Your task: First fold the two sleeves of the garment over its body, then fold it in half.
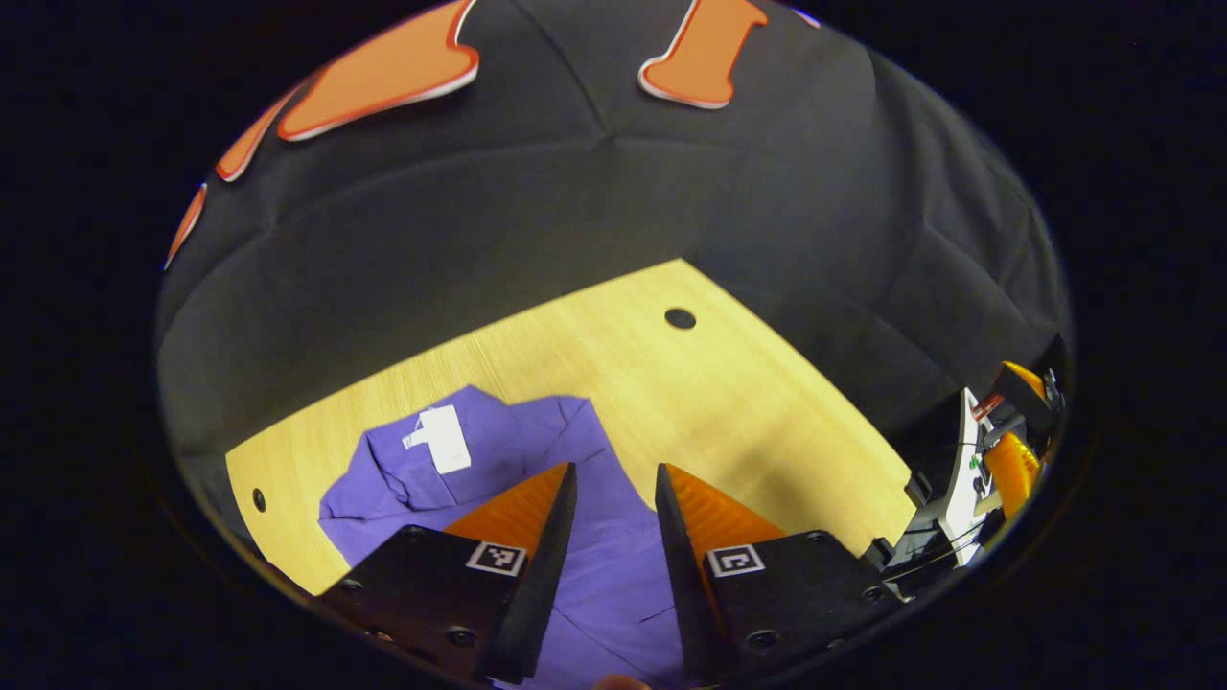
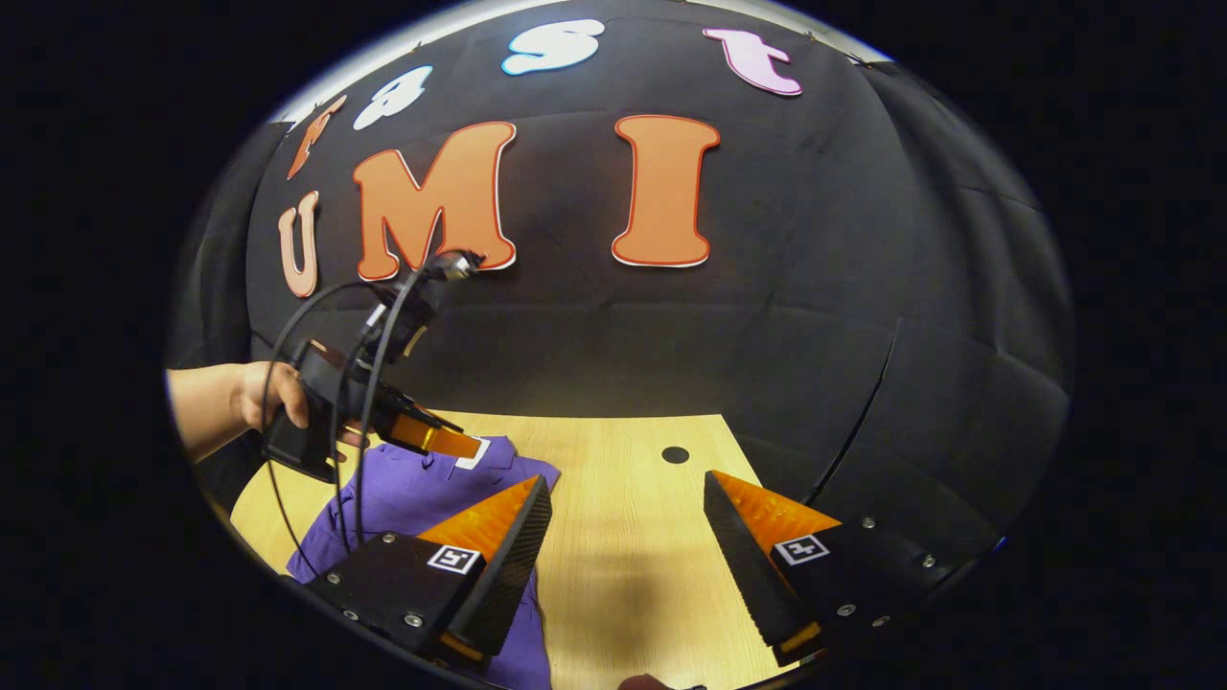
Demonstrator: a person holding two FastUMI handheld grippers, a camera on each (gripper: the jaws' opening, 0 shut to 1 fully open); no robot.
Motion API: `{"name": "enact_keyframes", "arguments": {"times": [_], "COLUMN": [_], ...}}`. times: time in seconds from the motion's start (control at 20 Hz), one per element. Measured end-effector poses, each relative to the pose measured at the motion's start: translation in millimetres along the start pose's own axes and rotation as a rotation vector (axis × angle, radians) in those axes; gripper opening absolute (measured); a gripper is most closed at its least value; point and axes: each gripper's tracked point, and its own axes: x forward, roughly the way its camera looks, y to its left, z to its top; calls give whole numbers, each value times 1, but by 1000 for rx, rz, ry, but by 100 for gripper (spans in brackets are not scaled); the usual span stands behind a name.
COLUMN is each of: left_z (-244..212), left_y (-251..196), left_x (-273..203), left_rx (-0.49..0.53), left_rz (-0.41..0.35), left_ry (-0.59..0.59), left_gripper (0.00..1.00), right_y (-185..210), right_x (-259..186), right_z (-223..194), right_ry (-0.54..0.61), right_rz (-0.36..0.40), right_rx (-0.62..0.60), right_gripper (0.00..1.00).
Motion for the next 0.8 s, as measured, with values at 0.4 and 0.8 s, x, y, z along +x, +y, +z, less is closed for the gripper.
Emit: {"name": "enact_keyframes", "arguments": {"times": [0.4,0.8], "left_z": [26,-29], "left_y": [44,71], "left_x": [-156,-297], "left_rx": [-68,-170], "left_rz": [296,502], "left_ry": [-516,-755], "left_gripper": [90,90], "right_y": [31,62], "right_x": [-2,-11], "right_z": [26,55], "right_ry": [-119,-227], "right_rz": [24,34], "right_rx": [-83,-79], "right_gripper": [95,95]}}
